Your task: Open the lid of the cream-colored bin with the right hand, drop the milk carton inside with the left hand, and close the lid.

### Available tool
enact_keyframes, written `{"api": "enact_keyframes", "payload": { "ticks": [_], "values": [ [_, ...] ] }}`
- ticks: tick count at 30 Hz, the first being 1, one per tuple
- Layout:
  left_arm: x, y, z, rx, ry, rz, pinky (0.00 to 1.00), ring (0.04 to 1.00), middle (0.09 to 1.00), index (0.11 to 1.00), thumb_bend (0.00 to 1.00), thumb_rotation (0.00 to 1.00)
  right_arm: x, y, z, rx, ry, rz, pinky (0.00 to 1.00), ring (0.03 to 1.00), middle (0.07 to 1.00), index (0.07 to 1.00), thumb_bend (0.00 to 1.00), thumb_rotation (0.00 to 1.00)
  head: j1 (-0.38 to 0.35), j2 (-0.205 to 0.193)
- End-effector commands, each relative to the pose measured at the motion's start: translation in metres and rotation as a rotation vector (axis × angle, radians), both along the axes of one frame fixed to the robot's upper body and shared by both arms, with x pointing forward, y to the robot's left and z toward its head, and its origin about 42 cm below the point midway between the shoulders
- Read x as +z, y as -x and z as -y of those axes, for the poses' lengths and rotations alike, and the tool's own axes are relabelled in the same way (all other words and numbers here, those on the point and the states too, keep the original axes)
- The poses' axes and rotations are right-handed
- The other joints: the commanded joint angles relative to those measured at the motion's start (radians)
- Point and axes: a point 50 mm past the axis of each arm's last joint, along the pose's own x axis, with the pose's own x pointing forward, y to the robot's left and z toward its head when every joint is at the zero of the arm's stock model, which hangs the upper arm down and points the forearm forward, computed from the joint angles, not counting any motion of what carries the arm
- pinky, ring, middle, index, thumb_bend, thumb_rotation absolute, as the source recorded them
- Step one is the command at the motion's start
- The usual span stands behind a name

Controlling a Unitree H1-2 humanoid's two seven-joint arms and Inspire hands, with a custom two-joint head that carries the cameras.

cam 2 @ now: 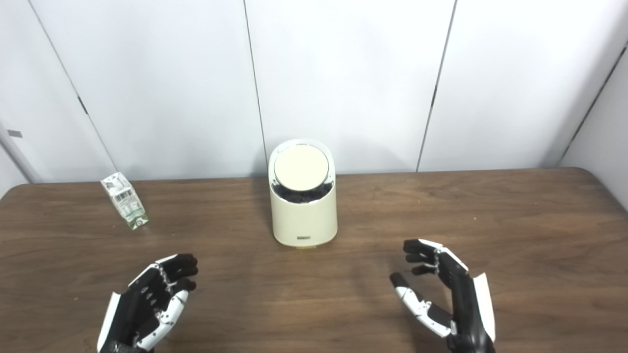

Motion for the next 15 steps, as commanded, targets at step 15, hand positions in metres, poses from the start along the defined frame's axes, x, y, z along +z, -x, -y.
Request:
{"api": "enact_keyframes", "payload": {
  "ticks": [15],
  "values": [
    [-0.005,-0.011,0.003,-0.016,-0.002,0.036,0.67,0.724,0.731,0.721,0.2,0.12,0.179,-0.079,-0.016,0.101,0.373,0.303,0.7,0.968,0.984,0.945,0.71,0.99,-0.003,-0.029]
  ]
}}
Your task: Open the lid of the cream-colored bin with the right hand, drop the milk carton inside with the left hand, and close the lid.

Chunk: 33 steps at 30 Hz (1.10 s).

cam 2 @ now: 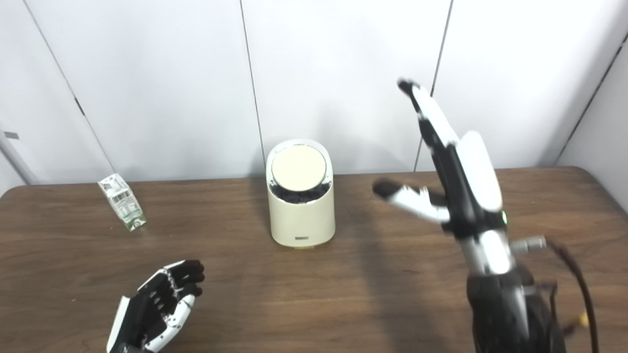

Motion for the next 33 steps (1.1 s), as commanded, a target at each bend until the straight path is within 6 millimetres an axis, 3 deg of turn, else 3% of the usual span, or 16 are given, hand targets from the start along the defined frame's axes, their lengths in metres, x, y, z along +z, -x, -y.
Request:
{"api": "enact_keyframes", "payload": {
  "ticks": [1,3,6,10,13,17,20,23,33],
  "values": [
    [0.008,-0.006,0.001,-0.005,-0.001,0.06,0.67,0.727,0.733,0.724,0.2,0.12,0.026,-0.004,-0.009,0.002,0.034,0.038,0.7,0.976,0.985,0.947,0.71,1.0,-0.001,0.0],
    [0.008,-0.007,0.002,-0.007,-0.001,0.057,0.68,0.729,0.735,0.726,0.21,0.12,0.037,-0.013,-0.015,-0.006,0.075,0.027,0.82,0.978,0.969,0.94,0.71,1.0,-0.002,-0.004],
    [0.007,-0.009,0.004,-0.008,-0.003,0.059,0.68,0.733,0.736,0.725,0.21,0.14,0.051,-0.028,-0.022,-0.005,0.137,0.001,0.86,0.957,0.96,0.931,0.67,0.99,-0.001,-0.009],
    [0.007,-0.01,0.006,-0.012,-0.007,0.059,0.68,0.736,0.736,0.724,0.21,0.14,0.061,-0.051,-0.032,-0.037,0.186,-0.058,0.8,0.918,0.953,0.926,0.61,0.83,0.003,-0.011],
    [0.005,-0.011,0.006,-0.003,-0.012,0.06,0.68,0.737,0.734,0.719,0.21,0.16,0.064,-0.072,-0.04,-0.052,0.159,-0.085,0.75,0.884,0.935,0.91,0.64,0.72,0.005,-0.018],
    [0.005,-0.01,0.009,0.002,-0.022,0.063,0.68,0.733,0.728,0.715,0.21,0.17,0.054,-0.102,-0.049,-0.082,0.151,-0.094,0.71,0.85,0.9,0.874,0.66,0.61,0.014,-0.02],
    [0.005,-0.01,0.01,0.004,-0.019,0.065,0.68,0.731,0.725,0.711,0.22,0.17,0.045,-0.12,-0.054,-0.123,0.196,-0.103,0.72,0.859,0.898,0.878,0.71,0.61,0.016,-0.019],
    [0.005,-0.009,0.012,0.003,-0.015,0.067,0.68,0.735,0.727,0.713,0.22,0.17,0.035,-0.134,-0.058,-0.145,0.224,-0.131,0.79,0.912,0.934,0.915,0.75,0.58,0.02,-0.019],
    [0.005,-0.005,0.017,0.003,-0.012,0.072,0.67,0.728,0.728,0.715,0.22,0.19,0.021,-0.158,-0.072,-0.228,0.319,-0.152,0.85,0.936,0.954,0.931,0.81,0.44,0.035,-0.012]
  ]
}}
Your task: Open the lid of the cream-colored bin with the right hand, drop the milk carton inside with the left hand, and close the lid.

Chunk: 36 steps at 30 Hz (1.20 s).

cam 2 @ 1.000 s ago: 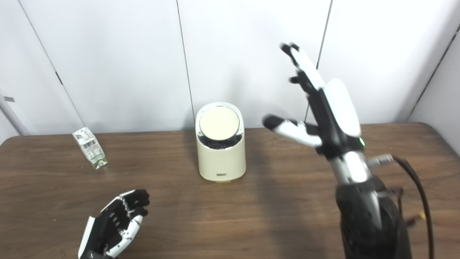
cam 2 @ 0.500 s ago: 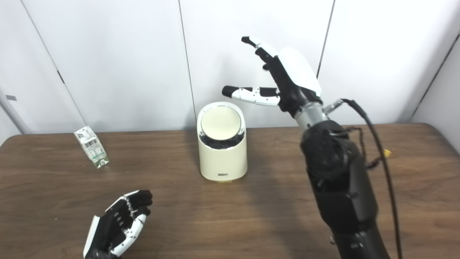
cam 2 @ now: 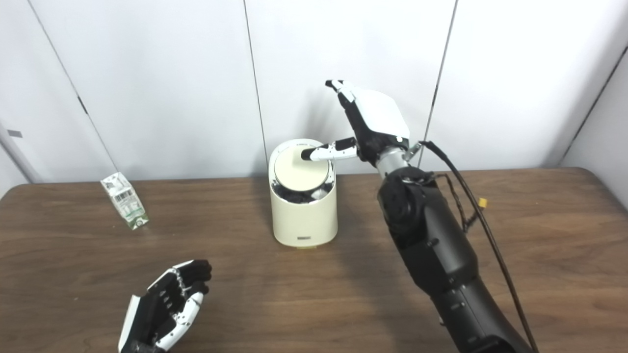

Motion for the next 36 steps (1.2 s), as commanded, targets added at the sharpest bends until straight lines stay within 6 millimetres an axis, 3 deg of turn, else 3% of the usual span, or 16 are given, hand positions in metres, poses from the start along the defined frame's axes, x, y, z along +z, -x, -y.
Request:
{"api": "enact_keyframes", "payload": {
  "ticks": [1,13,19,25,30,36],
  "values": [
    [0.012,0.0,0.003,-0.001,-0.005,0.079,0.67,0.728,0.728,0.718,0.22,0.18,0.034,-0.004,-0.008,0.002,0.004,0.104,0.86,0.942,0.959,0.933,0.83,0.42,0.002,0.001],
    [0.015,0.004,0.011,-0.004,0.01,0.07,0.67,0.728,0.727,0.714,0.22,0.18,0.015,-0.012,-0.011,-0.004,0.021,0.085,0.85,0.935,0.958,0.919,0.96,0.32,0.017,0.011],
    [0.015,0.003,0.012,-0.006,0.023,0.072,0.67,0.732,0.729,0.715,0.22,0.13,0.008,-0.01,-0.011,0.006,0.036,0.073,0.88,0.947,0.961,0.927,0.98,0.4,0.016,0.01],
    [0.014,0.001,0.012,-0.01,0.008,0.078,0.67,0.728,0.726,0.714,0.21,0.14,0.001,-0.009,-0.01,0.007,0.049,0.057,0.91,0.965,0.965,0.933,0.96,0.5,0.019,0.008],
    [0.013,-0.001,0.012,-0.011,-0.005,0.079,0.66,0.725,0.72,0.711,0.22,0.17,-0.002,-0.006,-0.01,-0.001,0.092,0.043,0.92,0.98,0.977,0.937,0.97,0.65,0.016,0.006],
    [0.012,-0.002,0.012,-0.013,-0.007,0.081,0.66,0.723,0.721,0.712,0.21,0.18,-0.002,-0.005,-0.009,-0.007,0.101,0.035,0.92,0.977,0.981,0.94,0.99,0.67,0.018,0.007]
  ]
}}
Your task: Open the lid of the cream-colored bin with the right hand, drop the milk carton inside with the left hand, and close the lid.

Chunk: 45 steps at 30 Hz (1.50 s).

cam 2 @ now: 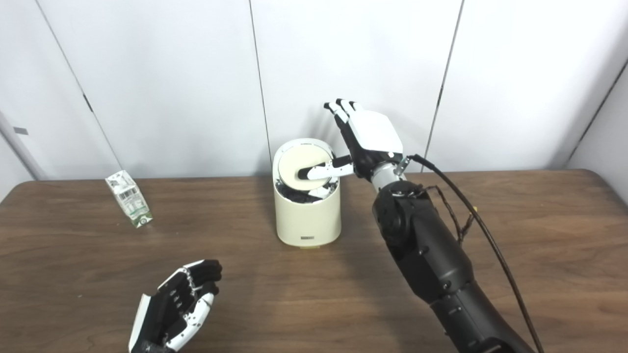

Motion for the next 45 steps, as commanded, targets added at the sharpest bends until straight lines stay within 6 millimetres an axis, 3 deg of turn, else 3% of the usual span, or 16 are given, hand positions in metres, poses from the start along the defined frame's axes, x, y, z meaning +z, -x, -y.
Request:
{"api": "enact_keyframes", "payload": {
  "ticks": [1,13,18,28,45],
  "values": [
    [0.011,-0.004,0.003,-0.007,-0.004,0.077,0.66,0.722,0.721,0.712,0.21,0.17,0.029,0.0,-0.002,0.004,0.004,0.087,0.92,0.976,0.982,0.94,0.99,0.66,0.002,0.0],
    [0.012,-0.003,0.005,-0.019,0.016,0.082,0.66,0.726,0.725,0.715,0.21,0.14,0.024,-0.001,-0.002,-0.02,0.015,0.088,0.9,0.963,0.974,0.93,0.98,0.57,0.006,0.003],
    [0.013,-0.003,0.005,-0.022,0.007,0.088,0.66,0.723,0.722,0.714,0.21,0.16,0.022,-0.001,-0.002,-0.024,0.026,0.08,0.91,0.965,0.973,0.933,0.98,0.46,0.007,0.007],
    [0.016,-0.002,0.007,-0.013,0.022,0.087,0.66,0.719,0.717,0.707,0.22,0.16,0.016,0.0,-0.002,-0.024,0.045,0.058,0.92,0.969,0.968,0.93,1.0,0.37,0.012,0.016],
    [0.017,-0.002,0.008,-0.013,0.018,0.082,0.66,0.72,0.719,0.708,0.22,0.16,-0.001,0.005,-0.005,-0.007,0.086,0.043,0.91,0.965,0.971,0.932,0.99,0.47,0.01,0.015]
  ]
}}
